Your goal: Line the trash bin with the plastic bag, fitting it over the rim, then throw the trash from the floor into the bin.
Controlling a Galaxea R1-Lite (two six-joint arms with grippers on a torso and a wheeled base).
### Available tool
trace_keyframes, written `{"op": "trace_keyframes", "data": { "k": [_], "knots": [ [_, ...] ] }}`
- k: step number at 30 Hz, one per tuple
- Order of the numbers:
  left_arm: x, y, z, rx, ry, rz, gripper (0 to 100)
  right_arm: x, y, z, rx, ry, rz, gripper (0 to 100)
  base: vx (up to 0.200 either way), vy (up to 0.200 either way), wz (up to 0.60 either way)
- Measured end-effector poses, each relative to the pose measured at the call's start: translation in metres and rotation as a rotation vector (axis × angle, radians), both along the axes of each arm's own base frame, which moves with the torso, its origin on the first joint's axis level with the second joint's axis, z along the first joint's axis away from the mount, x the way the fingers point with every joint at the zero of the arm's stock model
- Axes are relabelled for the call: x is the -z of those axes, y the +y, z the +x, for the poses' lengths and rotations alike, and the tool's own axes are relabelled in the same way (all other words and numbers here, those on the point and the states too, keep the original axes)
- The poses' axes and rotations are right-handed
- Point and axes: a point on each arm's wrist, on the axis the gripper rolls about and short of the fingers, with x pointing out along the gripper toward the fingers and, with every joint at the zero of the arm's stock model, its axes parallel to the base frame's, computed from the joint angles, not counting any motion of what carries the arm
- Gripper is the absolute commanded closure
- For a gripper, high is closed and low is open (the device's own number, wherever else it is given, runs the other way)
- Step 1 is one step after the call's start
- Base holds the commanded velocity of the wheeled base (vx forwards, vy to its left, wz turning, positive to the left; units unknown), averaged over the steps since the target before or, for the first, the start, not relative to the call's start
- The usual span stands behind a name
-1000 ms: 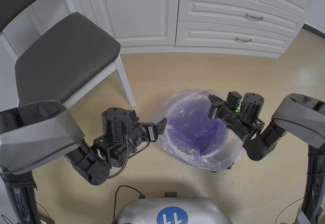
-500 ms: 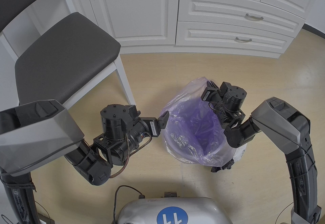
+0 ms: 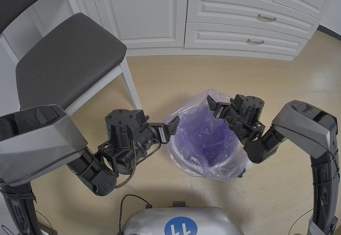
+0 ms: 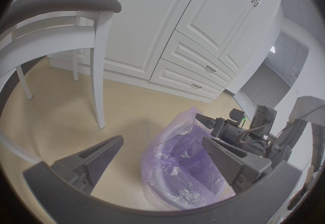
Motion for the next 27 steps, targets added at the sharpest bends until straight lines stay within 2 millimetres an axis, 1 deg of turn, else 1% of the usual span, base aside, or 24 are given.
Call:
{"op": "trace_keyframes", "data": {
  "k": [2,7,14,20,24,27],
  "knots": [
    [-0.001,0.000,-0.001,0.002,0.000,0.000,0,-0.009,-0.004,-0.013,-0.032,0.014,-0.011,0,0.000,0.000,0.00],
    [-0.001,-0.001,-0.002,0.007,0.002,0.001,0,-0.023,-0.011,-0.035,-0.083,0.077,-0.043,0,0.000,0.000,0.00],
    [-0.001,-0.002,-0.005,0.014,0.006,0.006,0,-0.039,-0.019,-0.053,-0.096,0.154,-0.078,0,0.000,0.000,0.00],
    [0.001,-0.008,-0.011,0.034,0.014,0.012,0,-0.049,-0.028,-0.070,-0.100,0.254,-0.158,0,0.000,0.000,0.00],
    [0.003,-0.013,-0.017,0.055,0.025,0.021,0,-0.059,-0.035,-0.084,-0.104,0.258,-0.212,0,0.000,0.000,0.00],
    [0.004,-0.017,-0.021,0.068,0.035,0.029,0,-0.063,-0.039,-0.089,-0.100,0.248,-0.240,0,0.000,0.000,0.00]
  ]
}}
